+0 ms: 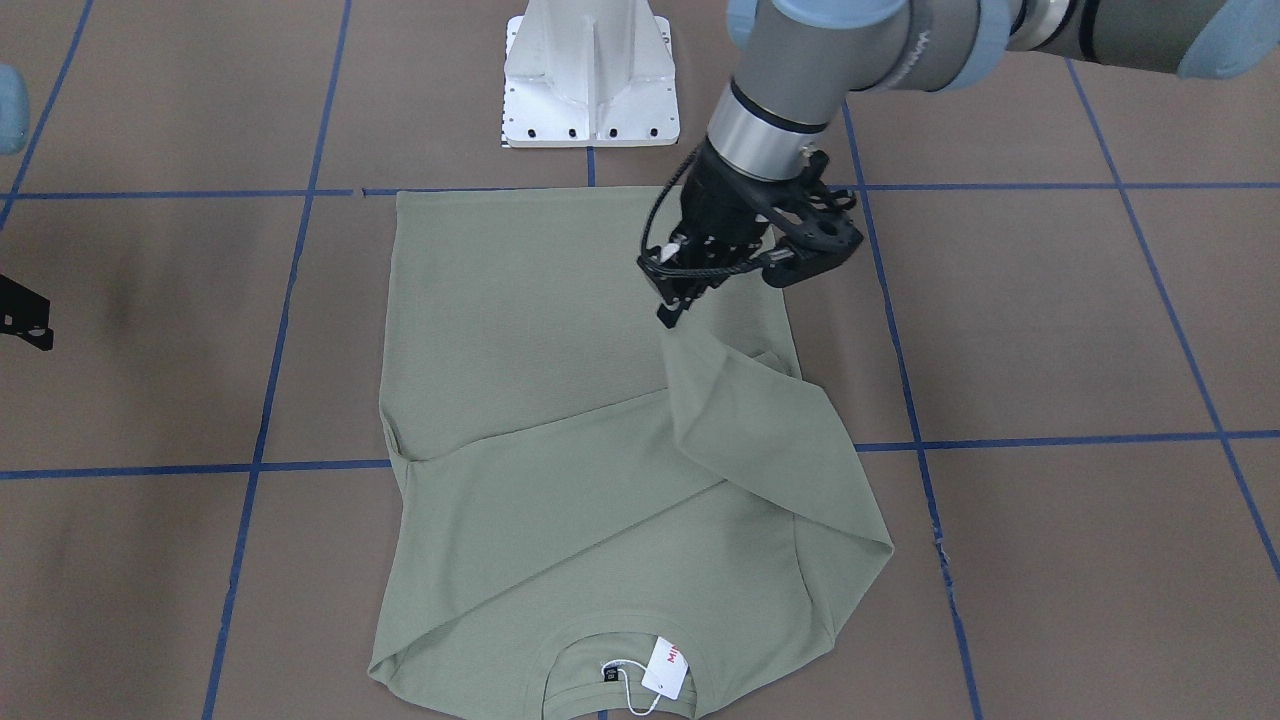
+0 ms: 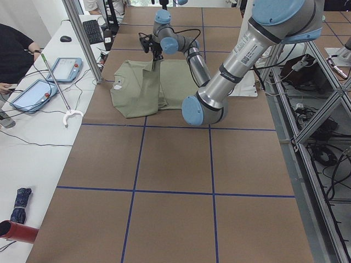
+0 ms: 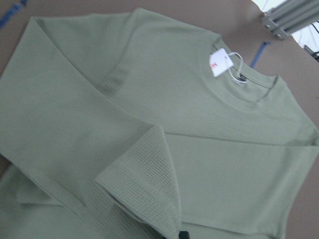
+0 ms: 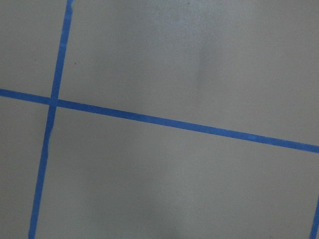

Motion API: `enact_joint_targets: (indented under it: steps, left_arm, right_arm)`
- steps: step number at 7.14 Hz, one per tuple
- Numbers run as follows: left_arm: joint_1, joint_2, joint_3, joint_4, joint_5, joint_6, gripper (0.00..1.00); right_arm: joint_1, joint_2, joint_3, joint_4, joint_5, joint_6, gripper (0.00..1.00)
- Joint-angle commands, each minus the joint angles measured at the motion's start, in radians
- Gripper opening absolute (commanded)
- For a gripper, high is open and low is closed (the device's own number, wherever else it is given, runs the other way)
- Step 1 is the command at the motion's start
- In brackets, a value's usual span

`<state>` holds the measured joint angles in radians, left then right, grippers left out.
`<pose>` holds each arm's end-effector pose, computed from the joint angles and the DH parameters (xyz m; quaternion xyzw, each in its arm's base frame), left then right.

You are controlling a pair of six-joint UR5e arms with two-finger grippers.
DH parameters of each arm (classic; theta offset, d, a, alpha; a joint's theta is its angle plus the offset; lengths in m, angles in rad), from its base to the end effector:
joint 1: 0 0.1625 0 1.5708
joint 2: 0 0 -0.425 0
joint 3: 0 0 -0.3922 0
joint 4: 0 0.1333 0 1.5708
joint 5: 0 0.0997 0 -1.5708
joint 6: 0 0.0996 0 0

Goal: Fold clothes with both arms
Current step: 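Carry the sleeve with the left gripper across the shirt toward the far shoulder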

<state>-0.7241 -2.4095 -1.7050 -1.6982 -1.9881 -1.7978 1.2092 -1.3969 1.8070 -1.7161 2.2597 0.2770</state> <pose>0.4353 -0.5090 0.0748 -0.0453 0.5392 -0.2855 0.7910 -0.1290 -0.5388 0.4728 0.0129 -0.3568 -0.0840 0.9303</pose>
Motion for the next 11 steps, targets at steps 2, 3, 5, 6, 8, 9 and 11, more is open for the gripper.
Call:
enact_joint_targets:
  steps: [2, 3, 5, 6, 8, 9, 11]
  left_arm:
    - [0.17, -0.201, 0.343, -0.235, 0.147, -0.175, 0.0]
    - [0.17, -0.207, 0.414, -0.304, 0.15, -0.186, 0.0]
    - [0.17, -0.21, 0.435, -0.307, 0.15, -0.187, 0.0]
    - [0.178, -0.252, 0.482, -0.307, 0.152, -0.192, 0.0]
    - [0.294, -0.36, 0.606, -0.351, 0.282, -0.236, 1.0]
    - [0.304, -0.356, 0.598, -0.388, 0.314, -0.124, 1.0]
    - [0.293, -0.275, 0.538, -0.46, 0.319, -0.037, 1.0]
  right_arm:
    - [0.0, -0.004, -0.001, 0.0, 0.011, 0.005, 1.0]
    - [0.0, -0.004, 0.0, 0.0, 0.011, 0.007, 1.0]
    - [0.0, -0.001, -0.001, 0.0, 0.014, 0.013, 1.0]
    - [-0.002, 0.004, -0.001, 0.0, 0.014, 0.013, 1.0]
    - [-0.002, 0.01, 0.0, 0.0, 0.015, 0.014, 1.0]
    - [-0.002, 0.013, 0.0, 0.001, 0.029, 0.014, 1.0]
    - [0.0, 0.015, 0.002, 0.001, 0.046, 0.014, 1.0]
